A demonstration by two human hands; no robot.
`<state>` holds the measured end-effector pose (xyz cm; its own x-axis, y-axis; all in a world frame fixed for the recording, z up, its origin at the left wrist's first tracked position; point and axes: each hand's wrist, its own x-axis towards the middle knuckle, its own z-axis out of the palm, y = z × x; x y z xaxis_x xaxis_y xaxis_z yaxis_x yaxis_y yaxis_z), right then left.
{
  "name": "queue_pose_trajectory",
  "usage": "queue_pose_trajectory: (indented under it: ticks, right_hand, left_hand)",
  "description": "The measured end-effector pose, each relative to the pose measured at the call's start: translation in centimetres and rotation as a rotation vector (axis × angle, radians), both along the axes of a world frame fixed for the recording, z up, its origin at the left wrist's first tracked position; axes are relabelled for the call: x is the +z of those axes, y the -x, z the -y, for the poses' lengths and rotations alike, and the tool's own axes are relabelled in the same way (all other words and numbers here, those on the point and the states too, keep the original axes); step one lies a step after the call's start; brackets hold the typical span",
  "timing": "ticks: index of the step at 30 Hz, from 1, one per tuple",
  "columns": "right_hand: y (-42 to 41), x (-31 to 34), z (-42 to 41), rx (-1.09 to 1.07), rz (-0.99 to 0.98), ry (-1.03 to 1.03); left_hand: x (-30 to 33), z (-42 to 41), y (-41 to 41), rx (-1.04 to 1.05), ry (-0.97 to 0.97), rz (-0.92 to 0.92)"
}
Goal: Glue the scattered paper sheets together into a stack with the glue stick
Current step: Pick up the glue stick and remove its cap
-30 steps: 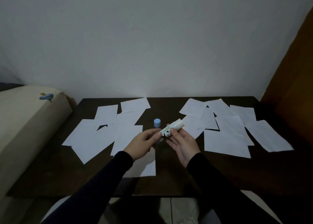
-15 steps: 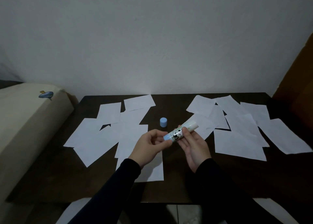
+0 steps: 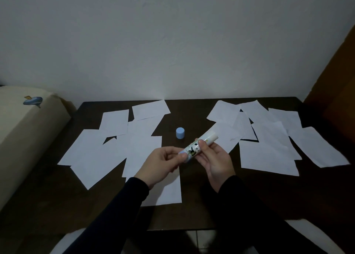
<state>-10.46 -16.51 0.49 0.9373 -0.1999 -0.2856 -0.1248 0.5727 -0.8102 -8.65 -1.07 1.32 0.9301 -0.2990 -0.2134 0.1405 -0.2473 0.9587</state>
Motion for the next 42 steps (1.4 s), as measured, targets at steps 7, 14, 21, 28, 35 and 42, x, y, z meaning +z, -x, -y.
queue_pose_trajectory:
  ticks: [7,14,21,28,35,42]
  right_hand:
    - [0.5,-0.4,0.1,0.038,0.015,0.064]
    - [0.5,0.0,0.1,0.056,0.038,0.033]
    - [0.4,0.0,0.1,0.021,-0.008,0.106]
    - [0.8,0.4,0.2,0.035,0.047,0.085]
    - [0.8,0.4,0.1,0.026,0.075,0.117]
    - [0.7,0.6,0.2,0.045,0.09,0.116]
  left_hand:
    - [-0.1,0.0,0.8,-0.002,-0.053,-0.024]
    - [0.3,-0.4,0.6,-0.066,0.202,-0.207]
    - [-0.2,-0.3,0.7,0.04,-0.028,0.027]
    - [-0.2,-0.4,0.8,-0.071,0.271,-0.247]
    - [-0.7,-0.5,0.5,0.027,0.151,-0.094]
    - [-0.5,-0.5,0.4,-0.035,0.3,-0.182]
